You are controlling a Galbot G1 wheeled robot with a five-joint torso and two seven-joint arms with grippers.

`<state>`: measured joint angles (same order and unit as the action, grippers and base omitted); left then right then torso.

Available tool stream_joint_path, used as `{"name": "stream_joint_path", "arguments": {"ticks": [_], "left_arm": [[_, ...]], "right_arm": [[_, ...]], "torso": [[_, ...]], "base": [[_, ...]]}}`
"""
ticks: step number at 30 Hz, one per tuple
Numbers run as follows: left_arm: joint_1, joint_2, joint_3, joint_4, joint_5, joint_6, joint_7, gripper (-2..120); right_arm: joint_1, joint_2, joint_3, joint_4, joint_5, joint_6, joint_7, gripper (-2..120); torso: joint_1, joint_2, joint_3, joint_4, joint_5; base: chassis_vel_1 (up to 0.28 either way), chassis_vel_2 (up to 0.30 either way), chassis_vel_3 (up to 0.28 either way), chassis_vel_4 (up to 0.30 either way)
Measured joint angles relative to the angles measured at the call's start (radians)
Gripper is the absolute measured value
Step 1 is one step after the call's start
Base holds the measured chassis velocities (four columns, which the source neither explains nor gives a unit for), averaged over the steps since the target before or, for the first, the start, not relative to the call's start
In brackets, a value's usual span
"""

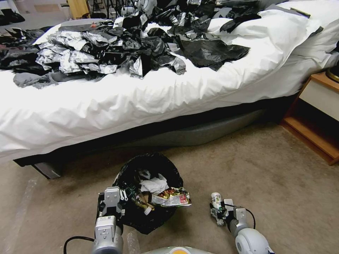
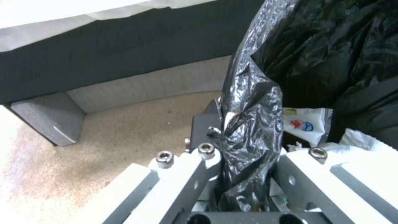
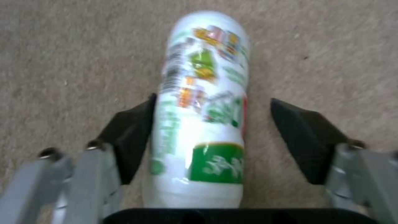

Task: Pick up the trash bin, then pick up the garbage from the floor and place it into the trash bin.

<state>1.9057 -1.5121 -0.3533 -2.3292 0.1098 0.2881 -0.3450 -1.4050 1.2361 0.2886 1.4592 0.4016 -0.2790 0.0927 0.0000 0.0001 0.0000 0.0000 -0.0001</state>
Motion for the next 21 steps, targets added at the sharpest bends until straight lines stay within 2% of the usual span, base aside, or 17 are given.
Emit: {"name": "stream_joint_path", "arguments": {"ticks": [1,6,12,17,21], "left_arm": [[0.000,0.000,0.000,0.000,0.000,0.000,0.000,3],[0.000,0.002,0.001,-0.002,0.000,0.000,0.000,3],[0.000,0.004,0.000,-0.002,-0.002,0.000,0.000,3],[0.000,0.004,0.000,-0.002,-0.002,0.000,0.000,3],[0.000,0.004,0.001,-0.002,-0.003,0.000,0.000,3]], "right_arm": [[0.000,0.000,0.000,0.000,0.000,0.000,0.000,67],[-0.002,-0.001,0.002,0.004,-0.005,0.006,0.013,45],[-0.001,0.002,0.001,0.006,-0.006,0.009,0.021,36],[0.002,-0.002,0.001,0.010,-0.006,0.013,0.024,21],[0.003,-0.003,0.003,0.015,-0.007,0.021,0.026,15]], "torso": [[0.000,0.000,0.000,0.0000,0.0000],[0.000,0.000,0.000,0.0000,0.0001],[0.000,0.000,0.000,-0.0001,0.0001],[0.000,0.000,0.000,0.0000,0.0001],[0.000,0.000,0.000,0.0000,0.0002]], "base": [[0.000,0.000,0.000,0.000],[0.000,0.000,0.000,0.000],[0.000,0.000,0.000,0.000],[0.000,0.000,0.000,0.000],[0.000,0.000,0.000,0.000]]}}
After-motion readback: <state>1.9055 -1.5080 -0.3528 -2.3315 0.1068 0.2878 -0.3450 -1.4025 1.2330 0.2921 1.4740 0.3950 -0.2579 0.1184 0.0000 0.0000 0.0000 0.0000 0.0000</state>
